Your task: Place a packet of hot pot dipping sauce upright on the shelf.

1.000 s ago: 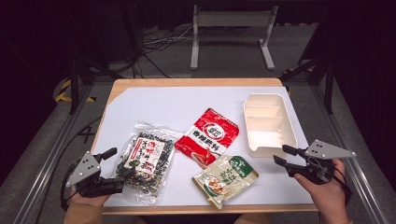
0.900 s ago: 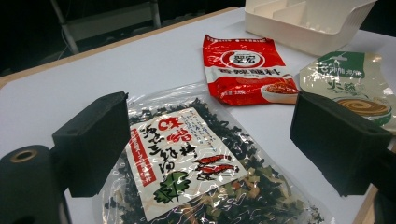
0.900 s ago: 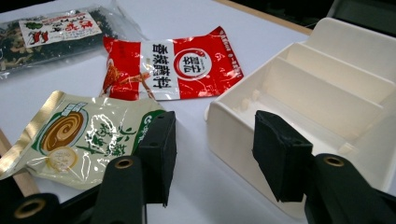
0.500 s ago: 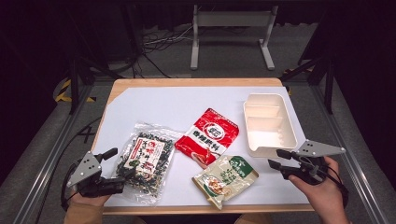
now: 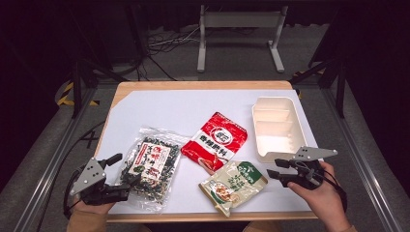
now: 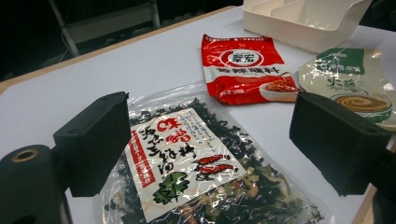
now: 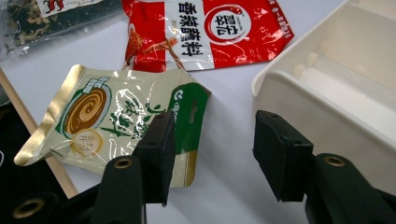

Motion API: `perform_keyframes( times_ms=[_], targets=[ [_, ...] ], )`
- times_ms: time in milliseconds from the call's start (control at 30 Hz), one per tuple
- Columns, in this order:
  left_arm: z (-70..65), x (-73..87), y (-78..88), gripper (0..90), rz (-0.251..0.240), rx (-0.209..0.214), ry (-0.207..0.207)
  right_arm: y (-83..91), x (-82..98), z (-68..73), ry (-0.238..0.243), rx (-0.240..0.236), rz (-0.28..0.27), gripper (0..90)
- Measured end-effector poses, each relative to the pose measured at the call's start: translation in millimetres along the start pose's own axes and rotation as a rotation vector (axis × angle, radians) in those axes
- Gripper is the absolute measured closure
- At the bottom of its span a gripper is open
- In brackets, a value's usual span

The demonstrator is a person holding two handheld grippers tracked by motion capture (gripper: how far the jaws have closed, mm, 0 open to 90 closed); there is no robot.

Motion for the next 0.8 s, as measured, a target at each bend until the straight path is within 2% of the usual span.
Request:
perform_keyframes(
  times_ms=[367, 800],
  targets=[
    [-1.3, 0.6, -1.1, 13.6, 0.003, -0.002, -0.008, -27.1, 12.1, 8.4, -0.023, -0.084, 0.062, 49.4],
    [-1.9, 2.2, -2.8, 13.8, 0.013, 0.002, -0.013, -48.0, 21.8, 17.4, -0.043, -0.147, 0.11, 50.8]
  ],
)
Point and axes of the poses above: each handheld gripper's, and its own axes: y roughly backward along the jaws, x roughly out of its underside, z roughly to its left, the point moved 10 cm from there along -y, roughly forward along the jaws, and after that the axes turned 10 degrees about y, right-handed, at the moved point
